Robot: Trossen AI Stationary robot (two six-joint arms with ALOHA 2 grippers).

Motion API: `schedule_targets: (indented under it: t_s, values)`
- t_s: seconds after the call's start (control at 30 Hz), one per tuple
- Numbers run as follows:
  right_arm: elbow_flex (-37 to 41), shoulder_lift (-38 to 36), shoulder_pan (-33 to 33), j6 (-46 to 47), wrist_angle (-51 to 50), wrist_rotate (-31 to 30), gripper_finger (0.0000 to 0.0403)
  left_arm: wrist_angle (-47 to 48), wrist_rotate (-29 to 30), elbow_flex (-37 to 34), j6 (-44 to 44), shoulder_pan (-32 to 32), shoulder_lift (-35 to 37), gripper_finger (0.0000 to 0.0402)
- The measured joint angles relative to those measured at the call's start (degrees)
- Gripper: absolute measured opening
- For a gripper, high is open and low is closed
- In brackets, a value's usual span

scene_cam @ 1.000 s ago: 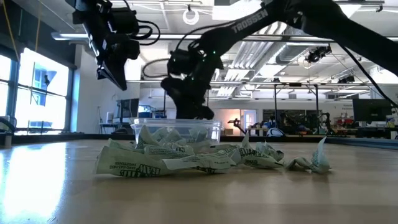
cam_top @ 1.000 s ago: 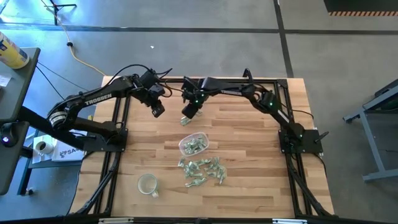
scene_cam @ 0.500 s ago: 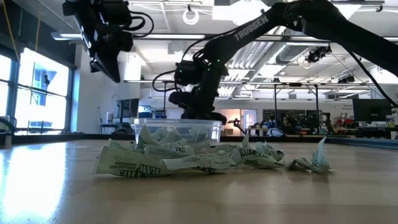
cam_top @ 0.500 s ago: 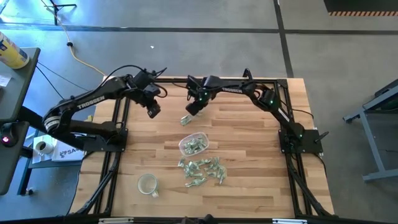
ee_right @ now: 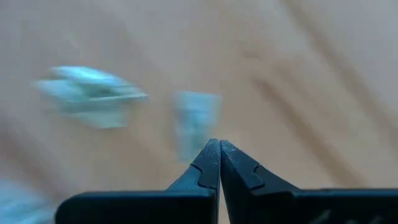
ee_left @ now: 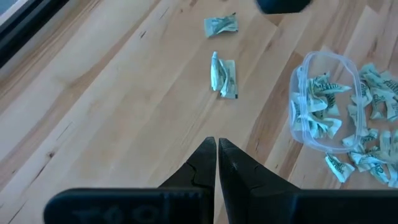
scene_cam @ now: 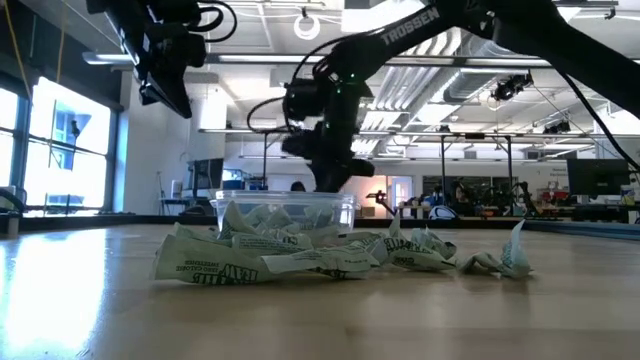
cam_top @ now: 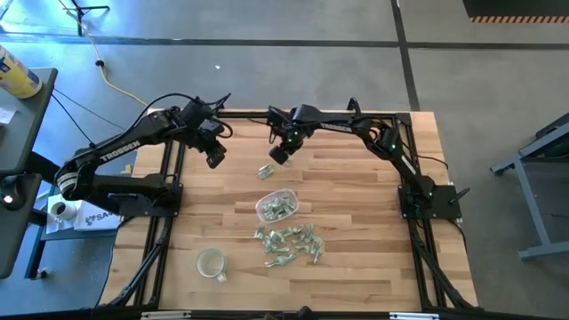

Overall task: Pick and place Stevia / Truvia into bins
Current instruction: Put the stevia packet into the transparent container

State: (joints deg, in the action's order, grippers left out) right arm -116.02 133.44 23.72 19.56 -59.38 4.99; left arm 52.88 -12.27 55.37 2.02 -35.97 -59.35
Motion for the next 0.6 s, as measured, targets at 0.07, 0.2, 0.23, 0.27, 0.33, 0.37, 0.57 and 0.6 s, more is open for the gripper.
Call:
schedule_targets:
  t_s: [0.07,0.2,0.23,0.27,0.33,0.37,0.57,0.6]
  values:
    - [-0.3,-0.3,0.5,1.4,1.4,5.3,0.0001,0.0,0.1,0.0,-0.1,0.0,0.0,0.0056]
    - [-0.3,0.9,0.8,3.8,1.3,7.8,0.0001,-0.3,0.4,0.0,-0.2,0.0,0.0,0.0056]
    - [-0.3,1.5,0.8,4.3,1.5,8.6,0.0001,-0.3,0.4,0.0,-0.2,0.0,0.0,0.0056]
    - [-0.3,1.9,0.7,4.8,1.7,9.3,0.0001,-0.3,0.4,0.0,-0.2,0.0,0.0,0.0056]
    - [-0.2,2.4,0.2,5.6,2.2,9.6,0.0002,-0.2,0.4,0.0,-0.2,0.0,0.0,0.0056]
    - [-0.2,2.5,0.0,6.0,2.3,9.7,0.0001,-0.2,0.4,0.0,-0.2,0.0,0.0,0.0056]
    - [-0.3,3.4,-0.6,7.5,2.7,8.9,0.0001,-0.1,0.8,0.0,-0.6,0.0,0.0,0.0056]
    - [-0.2,3.5,-0.6,7.5,2.8,8.7,0.0001,-0.1,1.2,0.0,-0.7,0.0,0.0,0.0056]
